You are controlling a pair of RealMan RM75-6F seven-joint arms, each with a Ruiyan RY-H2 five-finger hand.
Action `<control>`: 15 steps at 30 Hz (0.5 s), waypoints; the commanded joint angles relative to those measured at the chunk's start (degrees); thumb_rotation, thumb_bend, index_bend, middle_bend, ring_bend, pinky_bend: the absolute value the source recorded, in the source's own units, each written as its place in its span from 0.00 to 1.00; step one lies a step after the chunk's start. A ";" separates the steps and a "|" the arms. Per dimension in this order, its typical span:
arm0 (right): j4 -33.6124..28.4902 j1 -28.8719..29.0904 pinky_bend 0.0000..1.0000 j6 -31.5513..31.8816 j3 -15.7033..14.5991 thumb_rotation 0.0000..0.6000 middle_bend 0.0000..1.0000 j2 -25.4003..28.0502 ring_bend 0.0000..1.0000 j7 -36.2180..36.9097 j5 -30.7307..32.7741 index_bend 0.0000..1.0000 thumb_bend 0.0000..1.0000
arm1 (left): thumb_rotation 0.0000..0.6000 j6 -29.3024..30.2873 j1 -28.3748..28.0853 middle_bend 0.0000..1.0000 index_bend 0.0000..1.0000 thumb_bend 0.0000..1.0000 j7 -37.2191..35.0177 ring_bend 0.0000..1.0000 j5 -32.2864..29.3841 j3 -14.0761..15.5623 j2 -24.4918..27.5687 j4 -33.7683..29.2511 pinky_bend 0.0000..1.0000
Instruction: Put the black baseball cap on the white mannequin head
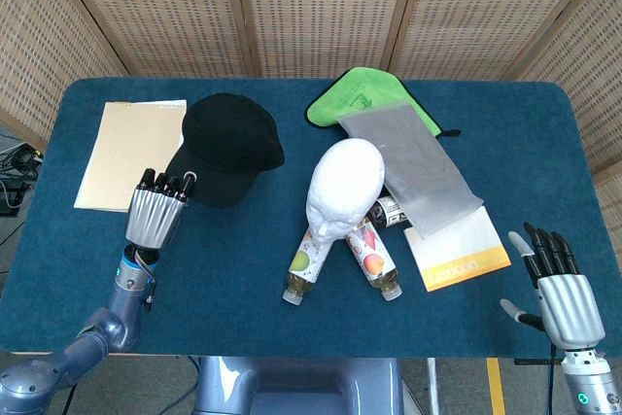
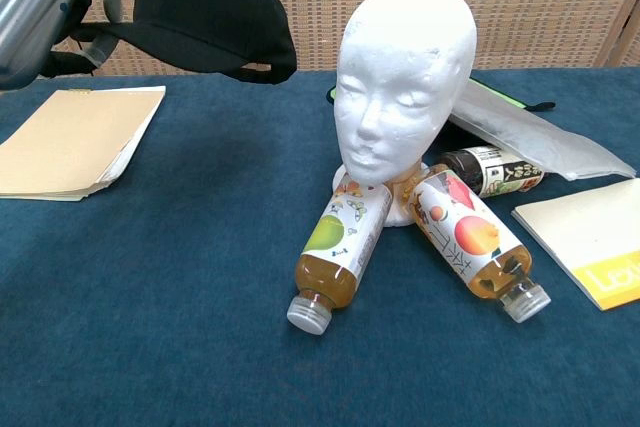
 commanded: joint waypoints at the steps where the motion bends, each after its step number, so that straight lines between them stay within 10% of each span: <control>1: -0.06 -0.04 0.00 0.12 -0.01 1.00 0.00 0.09 0.00 0.24 -0.10 0.14 0.06 | 1.00 -0.44 -1.46 0.92 0.78 0.46 2.33 0.83 0.21 -0.88 1.79 -2.80 0.70; 15: 0.18 -0.19 0.00 0.41 0.48 1.00 0.00 0.92 0.00 2.96 0.76 0.14 0.06 | 1.00 -5.28 -8.88 0.92 0.78 0.46 16.85 0.83 2.56 -5.81 11.94 -22.72 0.70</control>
